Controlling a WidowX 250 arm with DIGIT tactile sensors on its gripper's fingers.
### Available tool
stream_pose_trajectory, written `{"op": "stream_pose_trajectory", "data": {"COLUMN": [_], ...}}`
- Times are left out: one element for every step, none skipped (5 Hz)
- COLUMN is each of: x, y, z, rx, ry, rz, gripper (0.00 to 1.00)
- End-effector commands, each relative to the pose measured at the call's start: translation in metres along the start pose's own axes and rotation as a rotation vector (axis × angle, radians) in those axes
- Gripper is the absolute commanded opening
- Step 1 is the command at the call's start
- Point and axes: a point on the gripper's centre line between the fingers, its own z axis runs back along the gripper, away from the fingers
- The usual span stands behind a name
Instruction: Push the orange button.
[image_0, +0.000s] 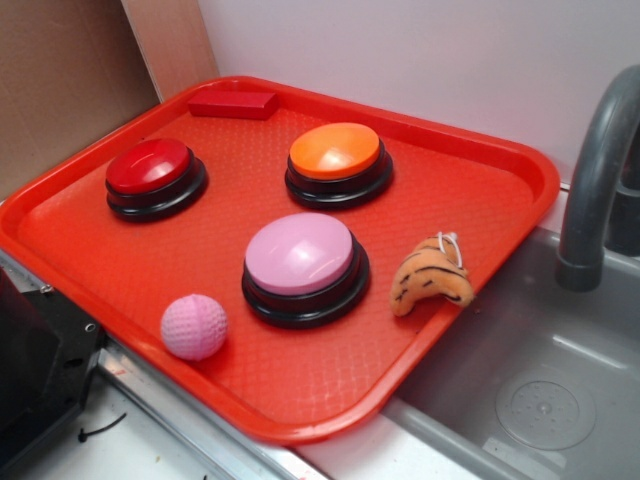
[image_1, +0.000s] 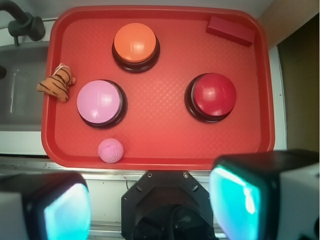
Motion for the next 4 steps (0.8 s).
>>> {"op": "stream_pose_trajectory", "data": {"x": [0.000,0.045,0.091,0.136], "y": [0.000,0.008,0.017,0.018], "z": [0.000,-0.049,-0.096,-0.135], "rx": [0.000,0.024,0.008,0.020], "ry": [0.000,-0.007,-0.051,-0.053], "rz": [0.000,-0.017,-0.022,-0.032], "gripper": [1.00,1.00,1.00,1.00]}}
